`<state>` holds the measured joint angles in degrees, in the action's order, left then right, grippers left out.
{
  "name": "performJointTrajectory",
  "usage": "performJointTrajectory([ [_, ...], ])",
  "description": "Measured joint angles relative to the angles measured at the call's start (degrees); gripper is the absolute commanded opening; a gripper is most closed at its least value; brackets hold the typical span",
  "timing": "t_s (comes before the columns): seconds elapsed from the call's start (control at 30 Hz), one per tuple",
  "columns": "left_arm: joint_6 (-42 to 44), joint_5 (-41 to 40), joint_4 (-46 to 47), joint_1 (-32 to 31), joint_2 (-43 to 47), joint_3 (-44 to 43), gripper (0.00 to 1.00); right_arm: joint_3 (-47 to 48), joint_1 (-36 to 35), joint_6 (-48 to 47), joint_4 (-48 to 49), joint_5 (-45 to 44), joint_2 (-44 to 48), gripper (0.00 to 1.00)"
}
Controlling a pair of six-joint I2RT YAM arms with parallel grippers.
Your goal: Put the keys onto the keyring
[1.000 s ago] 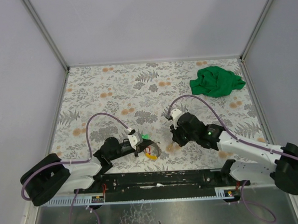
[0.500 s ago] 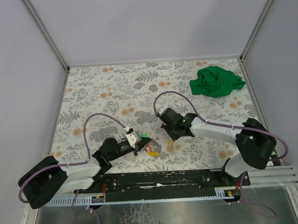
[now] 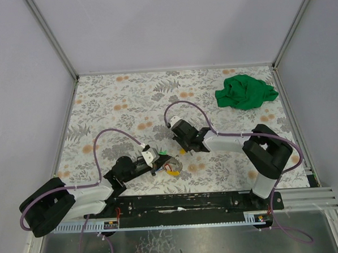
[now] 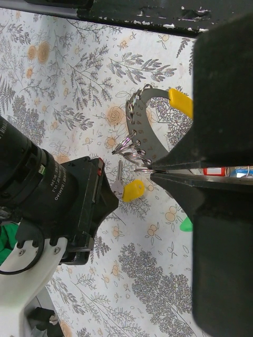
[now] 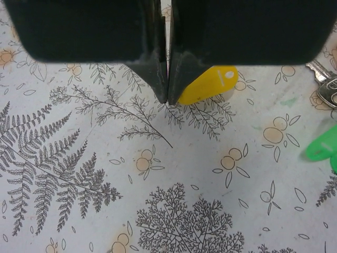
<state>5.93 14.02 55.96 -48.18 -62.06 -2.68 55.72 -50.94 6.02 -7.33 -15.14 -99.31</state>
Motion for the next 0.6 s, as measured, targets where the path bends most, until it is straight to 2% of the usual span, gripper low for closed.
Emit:
performJointTrajectory([
  [0.13, -0.04, -0.11, 0.00, 0.00, 0.00, 0.00, 0.00, -0.11, 0.07, 0.00, 1.42, -0.20, -0.35, 0.18],
  [0.3, -0.17, -0.13, 0.00, 0.00, 0.00, 0.00, 0.00, -0.09, 0.96, 0.26, 0.87, 2.97, -0.11, 0.27],
  [0.6, -0.24, -0.13, -0.07, 0.00, 0.15, 0.00, 0.00, 0.37, 4.39, 2.78, -3.10, 10.88, 4.61, 0.30],
])
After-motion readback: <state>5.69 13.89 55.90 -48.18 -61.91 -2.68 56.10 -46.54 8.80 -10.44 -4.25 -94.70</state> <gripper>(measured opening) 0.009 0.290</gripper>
